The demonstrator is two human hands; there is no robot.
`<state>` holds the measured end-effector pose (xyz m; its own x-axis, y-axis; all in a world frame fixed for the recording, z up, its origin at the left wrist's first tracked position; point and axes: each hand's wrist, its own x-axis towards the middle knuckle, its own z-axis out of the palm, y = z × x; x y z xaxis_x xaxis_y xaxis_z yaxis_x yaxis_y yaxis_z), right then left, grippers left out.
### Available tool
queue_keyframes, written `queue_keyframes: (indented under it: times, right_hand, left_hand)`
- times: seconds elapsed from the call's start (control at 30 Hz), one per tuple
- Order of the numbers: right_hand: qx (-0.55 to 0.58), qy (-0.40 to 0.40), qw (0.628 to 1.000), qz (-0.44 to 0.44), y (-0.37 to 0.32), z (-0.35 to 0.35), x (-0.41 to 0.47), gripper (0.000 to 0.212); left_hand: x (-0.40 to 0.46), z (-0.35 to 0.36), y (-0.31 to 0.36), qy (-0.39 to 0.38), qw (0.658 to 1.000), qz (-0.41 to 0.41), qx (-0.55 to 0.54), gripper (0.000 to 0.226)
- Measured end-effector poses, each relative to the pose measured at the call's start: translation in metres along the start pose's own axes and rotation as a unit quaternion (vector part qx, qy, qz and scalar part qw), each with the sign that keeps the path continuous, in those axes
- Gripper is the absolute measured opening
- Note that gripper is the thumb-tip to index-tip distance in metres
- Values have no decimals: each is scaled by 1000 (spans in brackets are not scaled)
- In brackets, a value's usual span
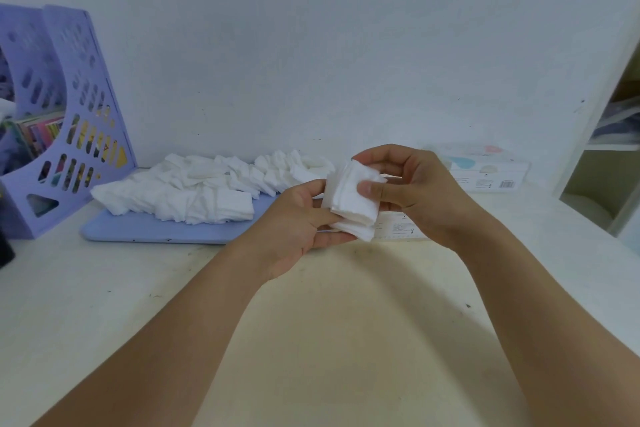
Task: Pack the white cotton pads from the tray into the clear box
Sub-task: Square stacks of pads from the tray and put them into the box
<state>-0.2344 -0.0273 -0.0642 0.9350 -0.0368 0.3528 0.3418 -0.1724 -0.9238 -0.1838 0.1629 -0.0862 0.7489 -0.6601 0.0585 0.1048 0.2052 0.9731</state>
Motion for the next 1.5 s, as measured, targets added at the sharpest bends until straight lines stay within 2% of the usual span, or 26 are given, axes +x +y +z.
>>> queue_keyframes:
  times: [0.17, 0.3, 0.37, 0.43, 0.5, 0.57, 0.6, 0.67, 0.73, 0.8, 1.0, 1.07, 1.2, 1.3, 1.4, 1.5]
  right_hand:
    - [-39, 5, 999, 0, 4, 0, 1, 31]
    - [-92, 11, 996, -11, 5, 4, 2, 33]
    - [-118, 54, 991, -28, 7, 11, 3, 36]
    - [-97, 123, 987, -24, 8, 19, 3, 34]
    - [-32, 180, 983, 10, 3, 23, 3, 24]
    - [-22, 210, 975, 69, -2, 20, 3, 25]
    - [-25, 197, 974, 107, -3, 18, 3, 30]
    - [5, 120, 978, 172, -5, 17, 1, 36]
    - [66, 52, 980, 180, -2, 20, -1, 31]
    - [87, 44, 982, 160, 0, 23, -2, 23]
    - [106, 32, 986, 125, 4, 26, -1, 19]
    - [100, 43, 987, 116, 5, 25, -1, 19]
    - [15, 89, 991, 99, 13, 26, 2, 25]
    - [-65, 90, 991, 72, 17, 33, 0, 23]
    - [-113, 101, 988, 37, 19, 41, -2, 17]
    - [-117, 121, 985, 31, 19, 45, -1, 14]
  left_hand:
    - [2, -2, -1, -6, 1000, -21, 1, 38]
    - [3, -1, 0, 12, 997, -38, -67, 49]
    - [3, 2, -1, 44, 998, -17, -29, 43]
    - [4, 4, -3, 74, 997, 6, -30, 35]
    - [6, 2, -2, 89, 991, 16, -98, 34]
    - [7, 1, 1, 89, 978, 13, -186, 35]
    - [7, 0, 2, 87, 970, 6, -226, 35]
    - [6, 0, 4, 72, 957, -16, -279, 36]
    - [4, 1, 4, 49, 953, -46, -297, 37]
    - [4, 1, 3, 44, 950, -69, -301, 38]
    - [6, 0, -2, 72, 954, -74, -283, 37]
    - [7, 1, -4, 98, 965, -61, -237, 34]
    - [13, 7, -12, 153, 986, -9, -68, 34]
    - [9, 14, -12, 137, 988, -11, -66, 37]
    - [8, 16, -14, 116, 993, 1, -13, 49]
    - [10, 13, -15, 133, 990, 8, -34, 39]
